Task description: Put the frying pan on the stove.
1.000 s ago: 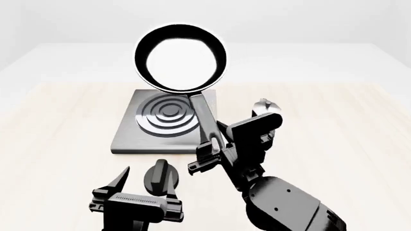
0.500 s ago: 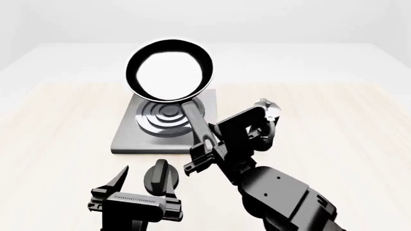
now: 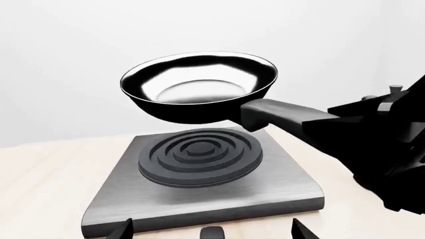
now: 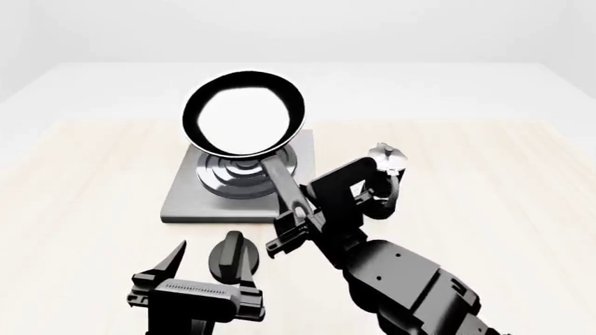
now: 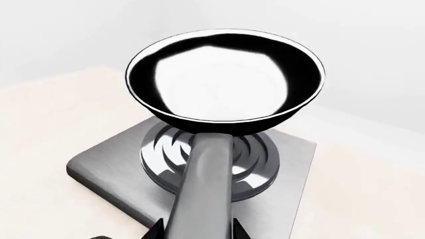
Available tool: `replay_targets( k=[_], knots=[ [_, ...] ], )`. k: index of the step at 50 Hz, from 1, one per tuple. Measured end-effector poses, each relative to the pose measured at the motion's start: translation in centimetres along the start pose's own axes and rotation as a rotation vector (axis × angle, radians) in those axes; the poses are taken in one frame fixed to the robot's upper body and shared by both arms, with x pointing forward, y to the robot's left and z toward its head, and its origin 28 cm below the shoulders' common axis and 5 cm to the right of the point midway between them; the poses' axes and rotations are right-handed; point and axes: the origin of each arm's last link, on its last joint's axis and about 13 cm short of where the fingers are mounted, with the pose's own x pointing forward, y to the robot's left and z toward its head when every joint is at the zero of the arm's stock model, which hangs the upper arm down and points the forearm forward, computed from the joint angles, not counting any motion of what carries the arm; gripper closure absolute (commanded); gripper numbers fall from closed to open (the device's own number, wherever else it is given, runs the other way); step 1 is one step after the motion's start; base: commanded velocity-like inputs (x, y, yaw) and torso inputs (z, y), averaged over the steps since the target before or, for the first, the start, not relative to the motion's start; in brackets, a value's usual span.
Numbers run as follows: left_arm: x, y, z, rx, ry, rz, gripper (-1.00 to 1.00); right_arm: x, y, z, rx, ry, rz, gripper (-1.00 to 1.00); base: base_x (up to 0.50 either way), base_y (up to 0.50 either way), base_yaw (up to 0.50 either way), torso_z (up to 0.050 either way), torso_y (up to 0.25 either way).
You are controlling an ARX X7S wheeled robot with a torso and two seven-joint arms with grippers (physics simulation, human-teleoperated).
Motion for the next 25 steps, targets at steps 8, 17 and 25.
replay_targets(
  k=[8,17,25],
  knots=[
    [-0.01,0.01,0.04,0.000,0.000,0.000,-1.00,0.08,0.07,-0.18,-0.005,0.011,0.006,1.00,0.00,0.00,0.00,0.001,0.001],
    [-0.02,0.02,0.09,0.000,-0.002,0.000,-1.00,0.28,0.05,-0.29,-0.008,0.021,0.009,1.00,0.00,0.00,0.00,0.000,0.002],
    [-0.02,0.04,0.09,-0.001,-0.003,0.000,-1.00,0.56,-0.04,-0.52,-0.008,0.033,0.007,1.00,0.00,0.00,0.00,0.000,0.003]
  ],
)
